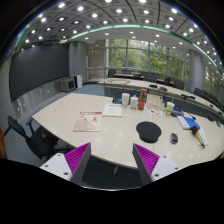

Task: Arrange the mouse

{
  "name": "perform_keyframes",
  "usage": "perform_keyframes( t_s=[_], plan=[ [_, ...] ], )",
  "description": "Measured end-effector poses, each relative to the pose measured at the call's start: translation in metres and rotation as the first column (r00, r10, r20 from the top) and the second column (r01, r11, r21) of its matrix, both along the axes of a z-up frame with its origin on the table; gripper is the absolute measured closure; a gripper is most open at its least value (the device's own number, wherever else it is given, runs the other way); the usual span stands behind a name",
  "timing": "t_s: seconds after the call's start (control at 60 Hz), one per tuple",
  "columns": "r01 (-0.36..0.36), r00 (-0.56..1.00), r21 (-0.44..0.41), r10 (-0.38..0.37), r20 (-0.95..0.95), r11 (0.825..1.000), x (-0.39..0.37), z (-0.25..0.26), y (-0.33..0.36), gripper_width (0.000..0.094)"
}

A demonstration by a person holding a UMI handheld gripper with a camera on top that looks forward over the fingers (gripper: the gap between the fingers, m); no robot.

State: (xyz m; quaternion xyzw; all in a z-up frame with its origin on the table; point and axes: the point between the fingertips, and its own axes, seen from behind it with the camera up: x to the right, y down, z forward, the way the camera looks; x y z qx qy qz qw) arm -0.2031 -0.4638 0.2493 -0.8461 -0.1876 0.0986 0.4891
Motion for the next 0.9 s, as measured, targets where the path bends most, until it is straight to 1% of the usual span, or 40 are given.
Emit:
perform_keyframes(
  t_s=[0.083,0.15,0.167,0.217,0.25,0.283,0.4,0.45,0.55,0.617,0.733,0.9],
  plan=[
    [0.033,0.999,-0.017,-0.033,0.01,0.999,0.015,-0.009,0.003,0.0084],
    [0.062,0.998,-0.026,-0.062,0.022,0.998,0.04,-0.031,0.021,0.0083],
    [0.073,0.997,-0.033,-0.072,0.029,0.997,0.041,-0.026,0.011,0.0085],
    [0.102,0.994,-0.047,-0.1,0.041,0.994,0.062,-0.041,0.02,0.0085],
    [0.123,0.992,-0.055,-0.121,0.047,0.991,0.074,-0.047,0.024,0.0084],
    [0.143,0.989,-0.058,-0.14,0.052,0.988,0.094,-0.066,0.044,0.0086],
    [0.227,0.972,-0.072,-0.221,0.086,0.971,0.151,-0.1,0.075,0.0084],
    [0.257,0.963,-0.07,-0.25,0.097,0.964,0.174,-0.114,0.097,0.0084],
    [0.305,0.948,-0.036,-0.3,0.107,0.952,0.218,-0.133,0.145,0.0082],
    [0.326,0.94,-0.011,-0.323,0.113,0.945,0.245,-0.145,0.183,0.008],
    [0.352,0.929,0.007,-0.351,0.114,0.936,0.282,-0.166,0.251,0.0084],
    [0.392,0.916,-0.022,-0.388,0.105,0.92,0.323,-0.202,0.339,0.0087]
  ],
)
